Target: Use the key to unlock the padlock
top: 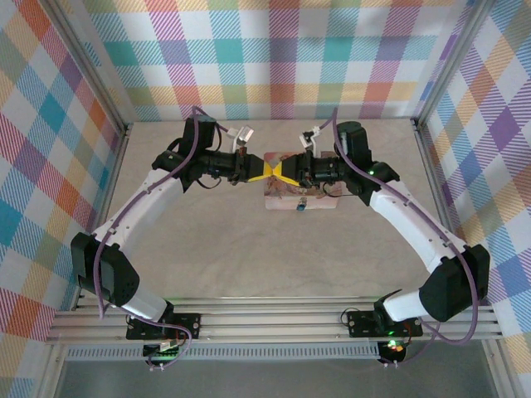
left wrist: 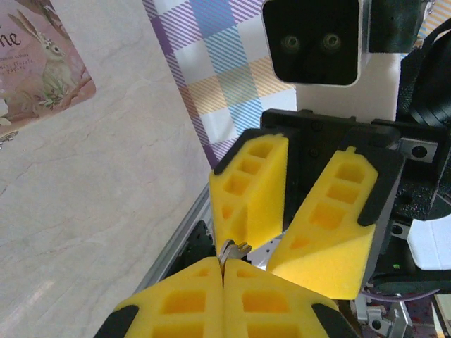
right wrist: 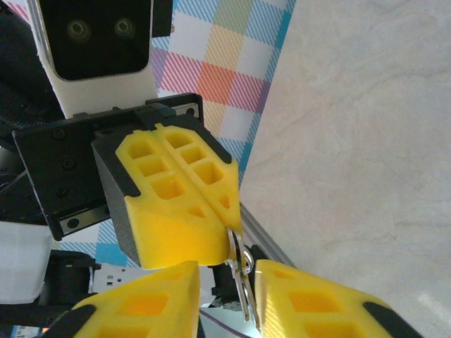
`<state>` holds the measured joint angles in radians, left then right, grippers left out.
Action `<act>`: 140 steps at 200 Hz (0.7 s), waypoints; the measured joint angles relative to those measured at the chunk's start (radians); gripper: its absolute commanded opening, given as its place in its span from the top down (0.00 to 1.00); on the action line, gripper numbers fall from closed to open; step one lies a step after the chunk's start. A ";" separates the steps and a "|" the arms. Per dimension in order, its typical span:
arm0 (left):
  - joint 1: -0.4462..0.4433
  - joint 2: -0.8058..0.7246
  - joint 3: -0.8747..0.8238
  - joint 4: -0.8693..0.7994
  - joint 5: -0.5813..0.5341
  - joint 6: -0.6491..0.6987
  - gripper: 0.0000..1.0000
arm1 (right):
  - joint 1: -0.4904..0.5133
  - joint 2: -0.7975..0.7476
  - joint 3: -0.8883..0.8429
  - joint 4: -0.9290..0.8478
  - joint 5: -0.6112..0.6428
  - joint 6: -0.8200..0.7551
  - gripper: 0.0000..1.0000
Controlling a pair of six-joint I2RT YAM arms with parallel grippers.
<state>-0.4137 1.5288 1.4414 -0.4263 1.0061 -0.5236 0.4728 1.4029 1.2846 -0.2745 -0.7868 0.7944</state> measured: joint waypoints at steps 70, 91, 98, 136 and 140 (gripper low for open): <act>0.000 -0.002 -0.011 0.007 -0.017 -0.002 0.77 | 0.000 0.029 0.043 -0.089 -0.009 -0.065 1.00; 0.005 -0.022 -0.012 -0.022 -0.059 0.038 0.54 | -0.009 0.065 0.127 -0.195 -0.034 -0.134 1.00; 0.011 -0.032 -0.013 -0.033 -0.077 0.057 0.53 | -0.010 0.080 0.170 -0.249 -0.042 -0.171 1.00; 0.039 -0.135 -0.029 -0.046 -0.137 0.211 0.54 | -0.014 0.200 0.459 -0.616 -0.063 -0.443 1.00; 0.039 -0.147 -0.029 -0.046 -0.136 0.233 0.54 | -0.014 0.215 0.488 -0.661 -0.062 -0.477 1.00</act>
<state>-0.3744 1.3819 1.4120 -0.4725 0.8703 -0.2905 0.4583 1.6176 1.7721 -0.9360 -0.8490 0.3172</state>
